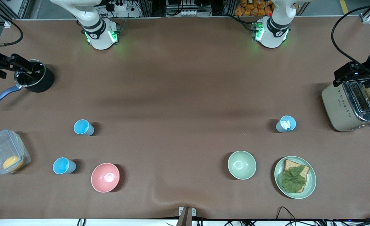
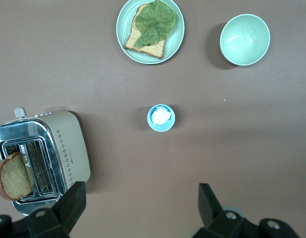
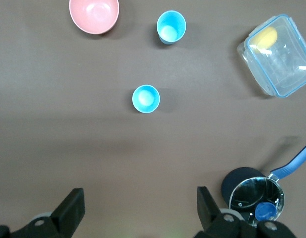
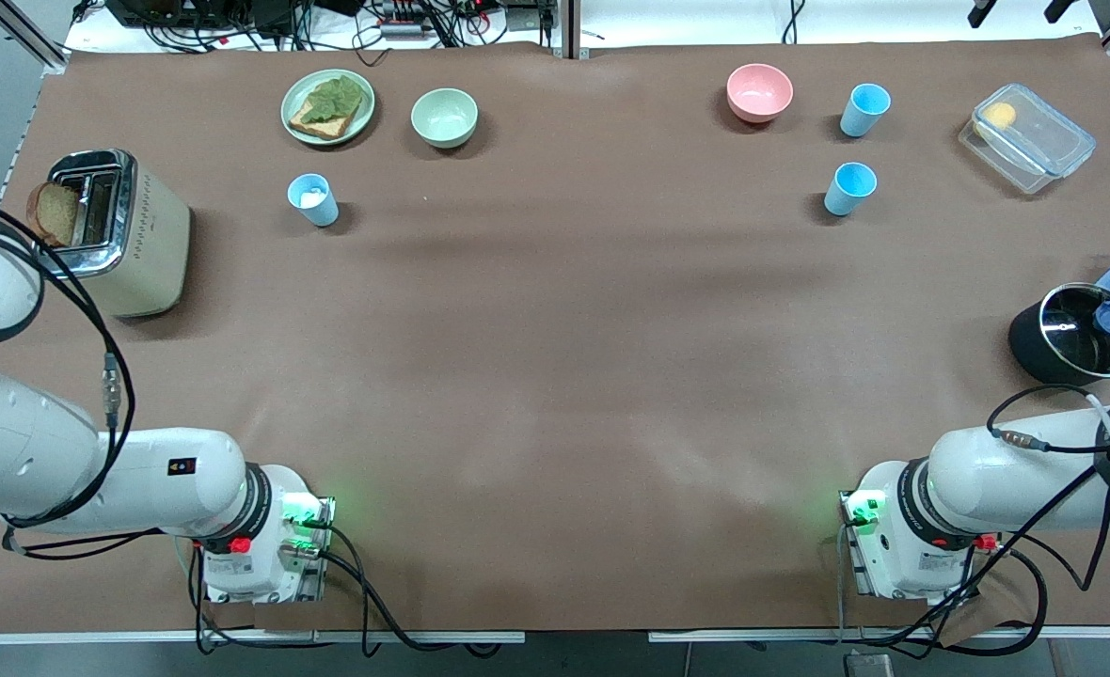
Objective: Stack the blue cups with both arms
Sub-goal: 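Reach the right gripper and the left gripper down to two blue cups, then grasp the blue cups with both grippers and lift them, then carry the cup with the left gripper to mid-table while the right gripper holds, then release the cup with the left gripper while the right gripper carries its cup, then lower the held cup into the placed blue cup with the right gripper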
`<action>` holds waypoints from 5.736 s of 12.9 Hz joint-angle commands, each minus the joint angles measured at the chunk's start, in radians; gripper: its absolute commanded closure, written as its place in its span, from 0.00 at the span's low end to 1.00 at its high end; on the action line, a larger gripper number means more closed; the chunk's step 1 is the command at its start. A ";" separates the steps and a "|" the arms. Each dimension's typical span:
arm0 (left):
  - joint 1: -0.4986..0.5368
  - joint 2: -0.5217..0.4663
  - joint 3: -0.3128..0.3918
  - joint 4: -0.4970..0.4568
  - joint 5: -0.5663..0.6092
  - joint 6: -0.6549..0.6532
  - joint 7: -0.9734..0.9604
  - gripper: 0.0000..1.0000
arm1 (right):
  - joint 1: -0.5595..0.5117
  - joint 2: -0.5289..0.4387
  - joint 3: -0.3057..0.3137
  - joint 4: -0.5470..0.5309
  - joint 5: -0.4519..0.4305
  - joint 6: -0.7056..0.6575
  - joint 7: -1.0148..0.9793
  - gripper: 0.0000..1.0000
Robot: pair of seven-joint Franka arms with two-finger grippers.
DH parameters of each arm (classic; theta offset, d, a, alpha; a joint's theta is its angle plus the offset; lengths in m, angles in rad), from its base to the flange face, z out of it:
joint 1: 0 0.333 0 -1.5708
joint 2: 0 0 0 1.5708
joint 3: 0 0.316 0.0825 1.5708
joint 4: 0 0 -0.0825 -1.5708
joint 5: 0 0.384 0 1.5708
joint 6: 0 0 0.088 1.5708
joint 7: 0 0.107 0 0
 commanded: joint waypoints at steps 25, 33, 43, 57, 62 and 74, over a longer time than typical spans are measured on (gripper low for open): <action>0.069 0.409 -0.014 -0.542 -0.013 0.881 0.014 1.00 | 0.007 0.368 -0.052 -0.563 -0.012 1.007 -0.529 0.00; 0.037 0.343 -0.317 -0.474 -0.014 0.841 -0.333 1.00 | 0.002 0.454 -0.052 -0.595 -0.012 1.191 -0.624 0.00; -0.498 0.527 -0.329 -0.301 0.201 0.840 -1.183 1.00 | 0.008 0.427 -0.050 -0.604 -0.012 1.187 -0.747 1.00; -0.388 0.308 -0.316 -0.226 0.266 0.604 -1.255 0.00 | 0.139 0.178 0.089 -0.529 0.002 0.695 0.164 1.00; -0.144 0.124 -0.325 -0.212 0.220 0.409 -0.779 0.00 | 0.140 0.182 0.367 -0.488 0.002 0.702 0.754 1.00; -0.079 -0.016 -0.039 -0.089 -0.027 0.073 -0.235 0.00 | 0.383 0.442 0.447 -0.275 -0.202 0.722 1.519 1.00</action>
